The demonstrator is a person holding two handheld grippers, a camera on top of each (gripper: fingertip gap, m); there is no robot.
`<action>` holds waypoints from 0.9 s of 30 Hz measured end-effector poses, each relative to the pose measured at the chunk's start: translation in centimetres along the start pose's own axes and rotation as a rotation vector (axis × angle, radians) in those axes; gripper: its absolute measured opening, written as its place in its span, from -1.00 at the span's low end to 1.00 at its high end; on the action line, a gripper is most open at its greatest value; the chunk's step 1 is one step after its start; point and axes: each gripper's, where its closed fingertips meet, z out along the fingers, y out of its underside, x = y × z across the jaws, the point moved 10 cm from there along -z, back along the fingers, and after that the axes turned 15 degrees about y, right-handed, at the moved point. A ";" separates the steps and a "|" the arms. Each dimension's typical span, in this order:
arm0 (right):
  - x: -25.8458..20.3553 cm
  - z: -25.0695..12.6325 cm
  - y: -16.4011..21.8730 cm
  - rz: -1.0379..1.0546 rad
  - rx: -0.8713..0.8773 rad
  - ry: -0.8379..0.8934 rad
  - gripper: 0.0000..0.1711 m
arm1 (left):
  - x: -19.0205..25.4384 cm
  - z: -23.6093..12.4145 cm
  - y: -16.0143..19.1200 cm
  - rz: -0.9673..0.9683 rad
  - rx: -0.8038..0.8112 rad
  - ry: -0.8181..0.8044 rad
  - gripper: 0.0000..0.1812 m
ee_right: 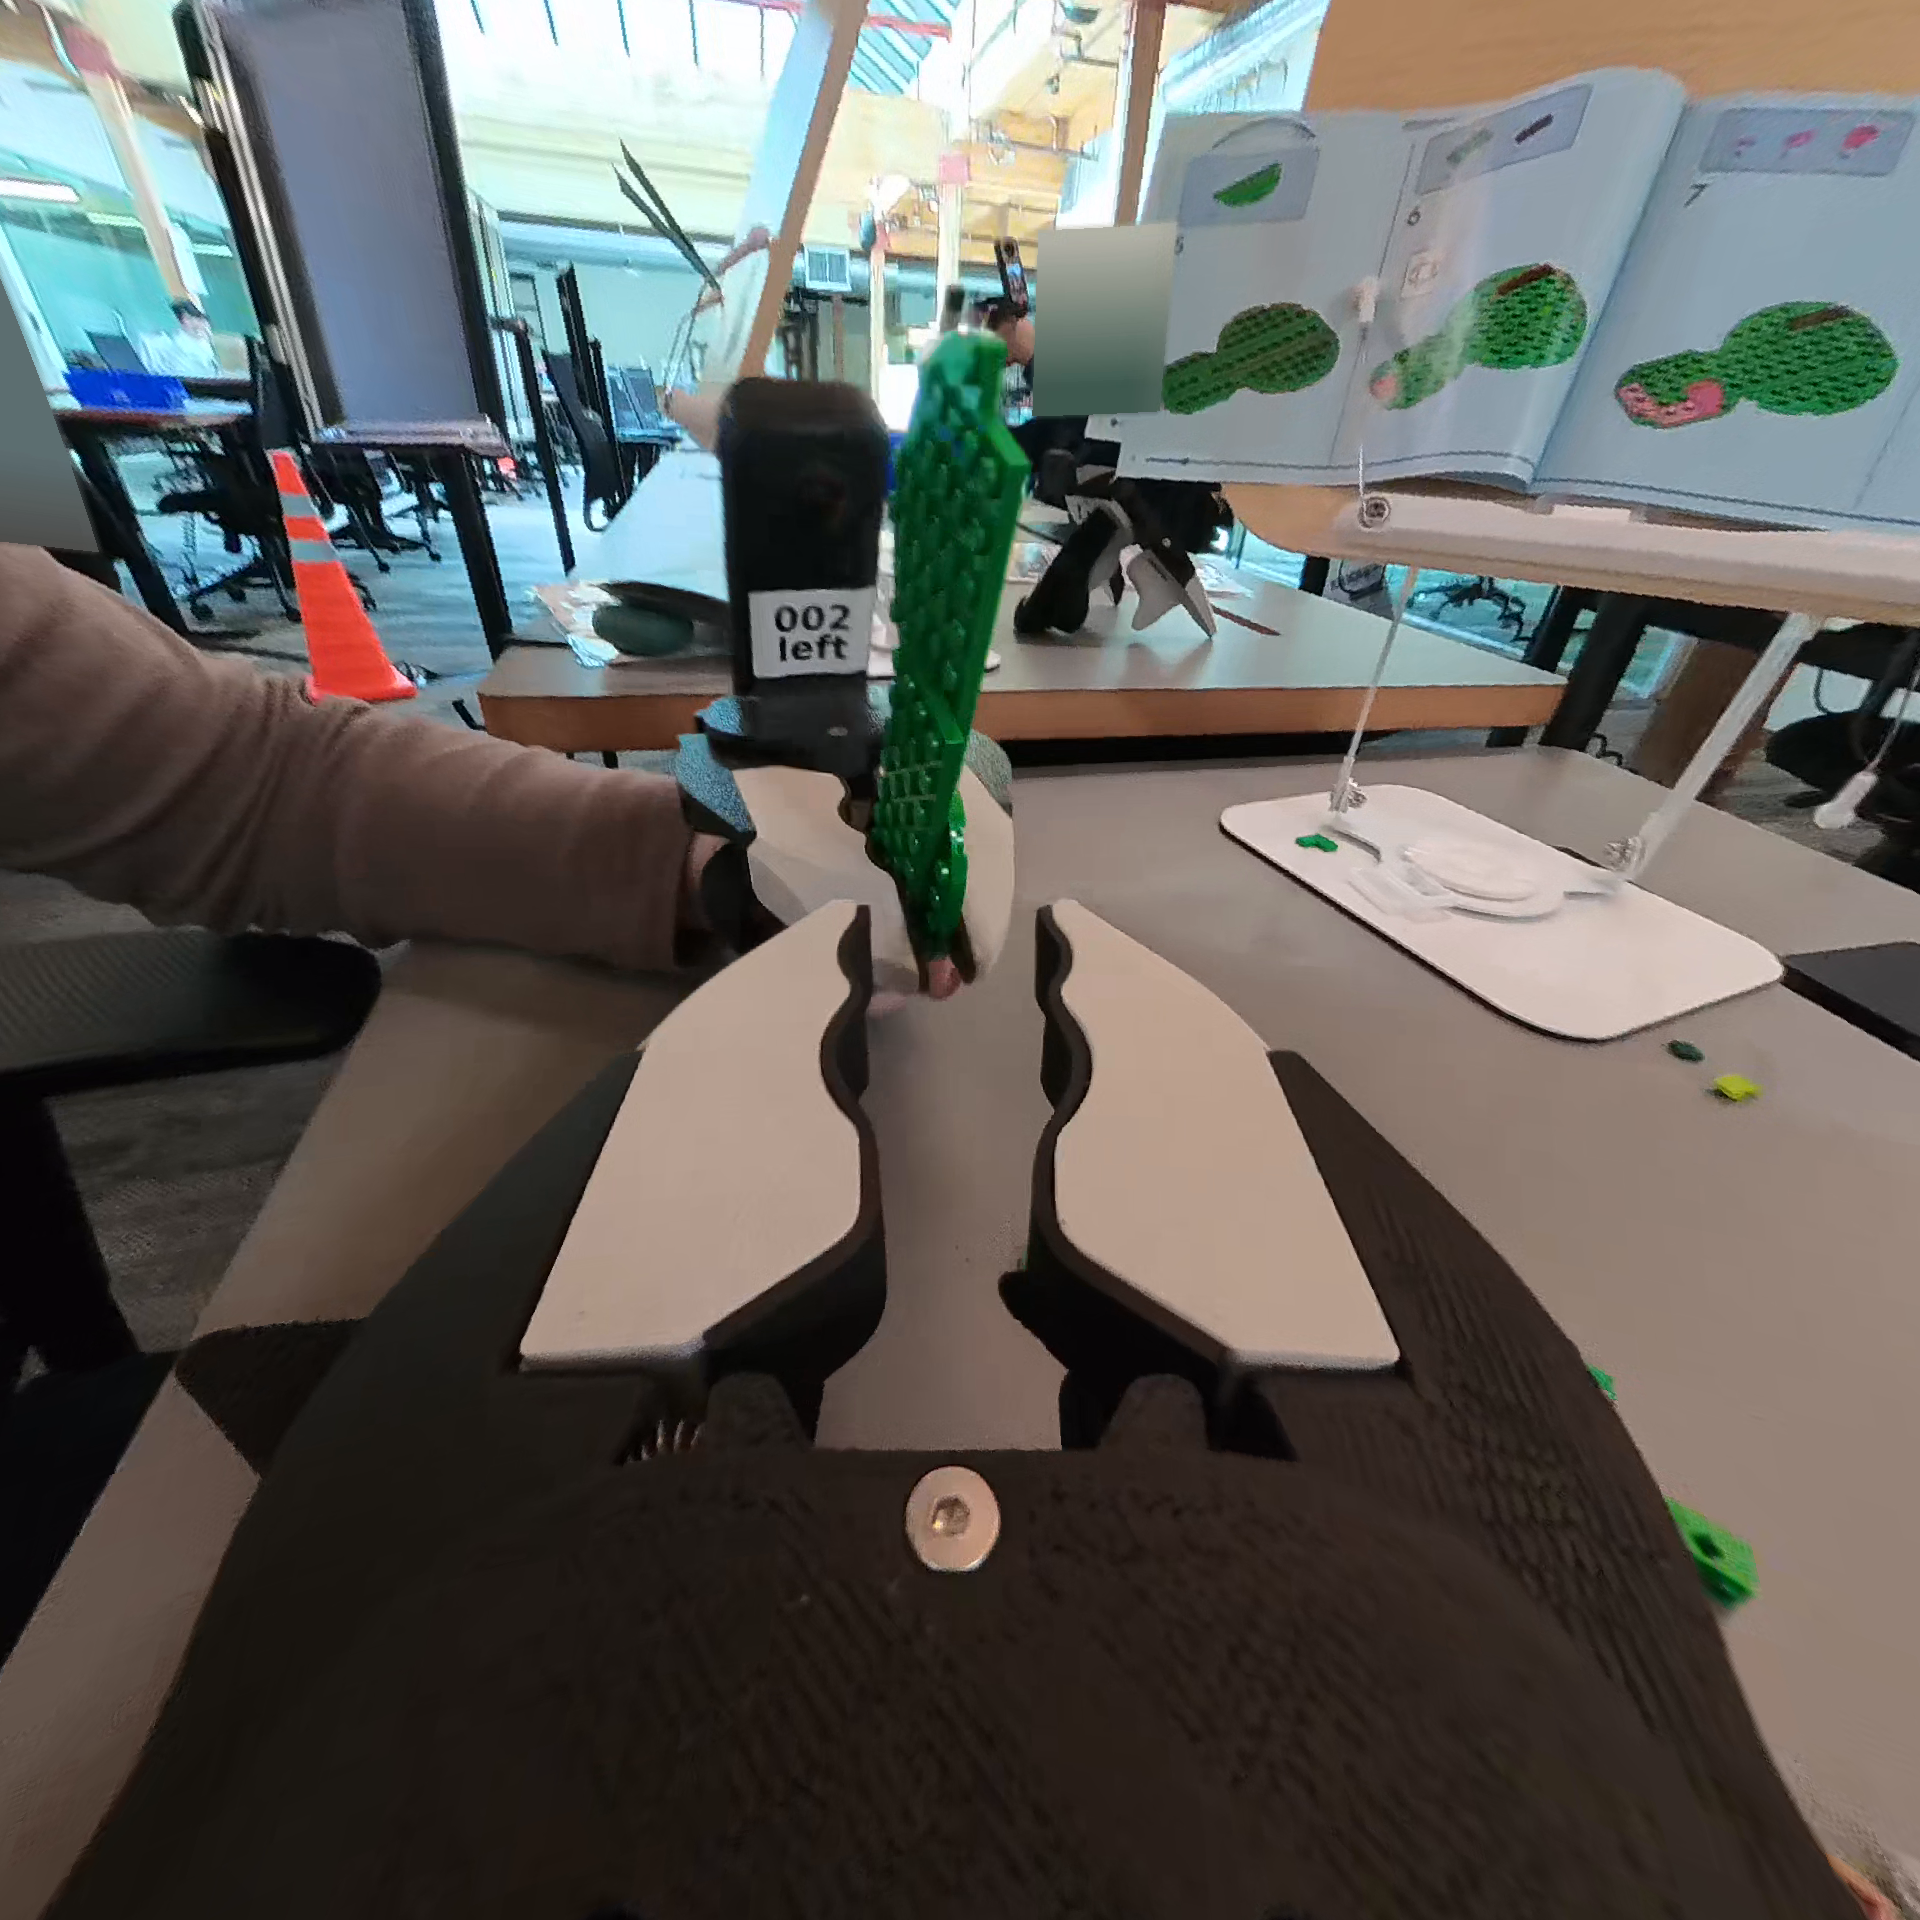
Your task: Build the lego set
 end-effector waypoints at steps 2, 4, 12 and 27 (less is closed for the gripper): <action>-0.2 0.2 0.0 0.031 0.025 -0.004 -0.69 | 0.0 0.2 0.2 -0.040 0.008 0.027 -0.91; -0.2 0.2 0.0 0.080 0.044 -0.021 -0.70 | 0.1 0.5 0.3 -0.054 -0.007 0.052 -0.91; -0.4 0.5 0.2 0.204 0.067 -0.105 -0.81 | 0.6 1.4 0.4 -0.042 -0.061 0.058 -0.91; 0.0 0.1 0.0 0.172 0.079 -0.054 -0.92 | 0.0 1.0 0.3 -0.113 0.014 0.020 -0.68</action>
